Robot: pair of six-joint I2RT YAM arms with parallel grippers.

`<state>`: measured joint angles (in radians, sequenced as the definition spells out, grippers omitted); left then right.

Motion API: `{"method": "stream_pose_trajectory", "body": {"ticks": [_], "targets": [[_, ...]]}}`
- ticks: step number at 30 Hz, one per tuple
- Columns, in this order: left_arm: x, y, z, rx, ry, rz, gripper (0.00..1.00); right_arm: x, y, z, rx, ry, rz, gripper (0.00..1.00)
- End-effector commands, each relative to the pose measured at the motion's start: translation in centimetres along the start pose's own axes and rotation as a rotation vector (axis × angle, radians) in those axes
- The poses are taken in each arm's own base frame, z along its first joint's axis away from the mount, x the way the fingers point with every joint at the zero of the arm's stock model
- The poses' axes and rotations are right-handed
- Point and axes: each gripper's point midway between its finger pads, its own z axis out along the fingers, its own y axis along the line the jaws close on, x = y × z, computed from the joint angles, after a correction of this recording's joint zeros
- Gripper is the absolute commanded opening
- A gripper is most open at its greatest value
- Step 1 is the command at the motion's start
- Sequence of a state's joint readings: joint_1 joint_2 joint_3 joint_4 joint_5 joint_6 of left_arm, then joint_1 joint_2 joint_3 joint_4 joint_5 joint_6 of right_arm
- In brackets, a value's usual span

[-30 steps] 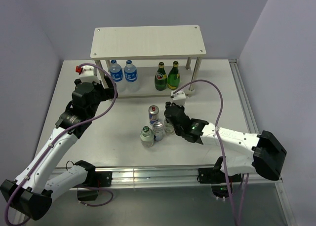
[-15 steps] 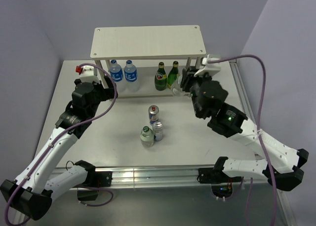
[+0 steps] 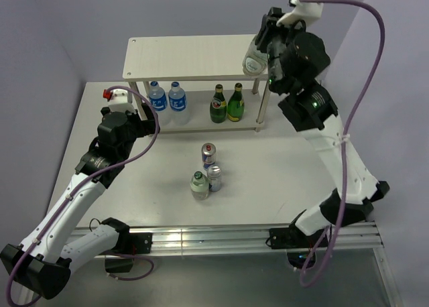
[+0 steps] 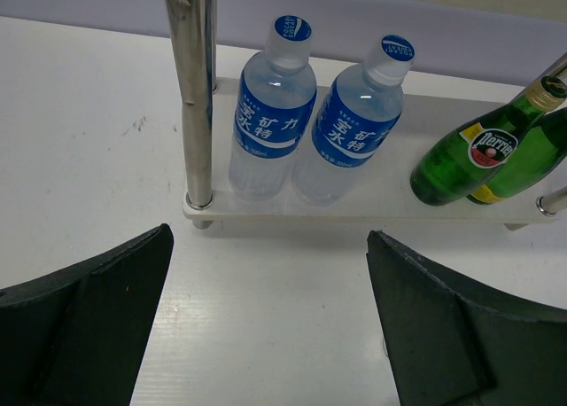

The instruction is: Place and organize the beverage onto the shelf

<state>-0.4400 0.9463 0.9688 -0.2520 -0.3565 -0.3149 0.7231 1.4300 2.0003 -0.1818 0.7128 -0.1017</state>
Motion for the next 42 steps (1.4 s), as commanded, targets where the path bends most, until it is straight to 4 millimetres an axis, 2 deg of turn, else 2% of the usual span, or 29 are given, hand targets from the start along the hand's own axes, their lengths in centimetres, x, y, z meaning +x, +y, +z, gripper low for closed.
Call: {"method": "stream_pose_trajectory", "body": {"ticks": [1,2,3,4,5,6,7,8,10,14,24,31,35,36,38,39,41,42], "targets": [[-0.9,-0.3,-0.3,0.015,-0.039,0.003,0.98,-3.6,0.4,2.3,-0.049,-0.093,0.057,0.00],[-0.9,-0.3,-0.3,0.017,-0.038,0.003,0.98,-5.3,-0.2,2.8,-0.046,-0.129,0.071,0.00],[-1.0,-0.3,-0.3,0.019,-0.039,0.002,0.98,-3.6,0.5,4.5,-0.041,-0.103,0.056,0.00],[-0.9,-0.3,-0.3,0.018,-0.038,0.003,0.98,-5.1,0.1,4.7,-0.039,-0.124,0.069,0.00],[-1.0,-0.4,-0.3,0.020,-0.039,0.002,0.98,-4.8,0.5,5.4,-0.053,-0.123,0.066,0.00],[-0.9,-0.3,-0.3,0.021,-0.037,0.003,0.98,-3.5,0.4,6.9,-0.039,-0.108,0.052,0.00],[-1.0,-0.4,-0.4,0.023,-0.039,0.001,0.98,-3.8,0.2,7.3,-0.035,-0.122,0.052,0.00],[-0.9,-0.4,-0.4,0.023,-0.038,0.001,0.98,-3.0,0.4,8.1,-0.038,-0.117,0.037,0.00],[-0.9,-0.4,-0.4,0.025,-0.039,0.001,0.98,-2.8,0.3,8.9,-0.034,-0.133,0.036,0.00],[-1.0,-0.5,-0.5,0.029,-0.041,0.000,0.98,-1.2,0.2,10.5,-0.023,-0.118,0.008,0.00],[-1.1,-0.5,-0.4,0.029,-0.042,-0.001,0.98,3.2,0.6,12.1,-0.027,-0.058,-0.018,0.00],[-0.9,-0.5,-0.3,0.030,-0.034,0.001,0.98,7.7,0.9,12.8,-0.028,0.012,-0.046,0.00],[-0.9,-0.5,-0.3,0.029,-0.036,0.001,0.98,8.9,0.8,12.8,-0.019,0.037,-0.038,0.01],[-0.9,-0.5,-0.3,0.030,-0.035,0.002,0.98,9.1,0.8,12.9,-0.021,0.039,-0.040,0.09],[-0.9,-0.5,-0.3,0.030,-0.036,0.001,0.98,9.6,0.9,12.9,-0.025,0.051,-0.044,0.20],[-0.9,-0.5,-0.3,0.030,-0.035,0.002,0.98,9.8,0.9,12.9,-0.026,0.053,-0.045,0.37],[-0.9,-0.5,-0.4,0.029,-0.036,0.001,0.98,10.1,1.0,12.9,-0.029,0.060,-0.047,0.46],[-1.0,-0.5,-0.4,0.030,-0.039,0.000,0.98,10.3,1.1,12.9,-0.032,0.065,-0.048,0.56]]}}
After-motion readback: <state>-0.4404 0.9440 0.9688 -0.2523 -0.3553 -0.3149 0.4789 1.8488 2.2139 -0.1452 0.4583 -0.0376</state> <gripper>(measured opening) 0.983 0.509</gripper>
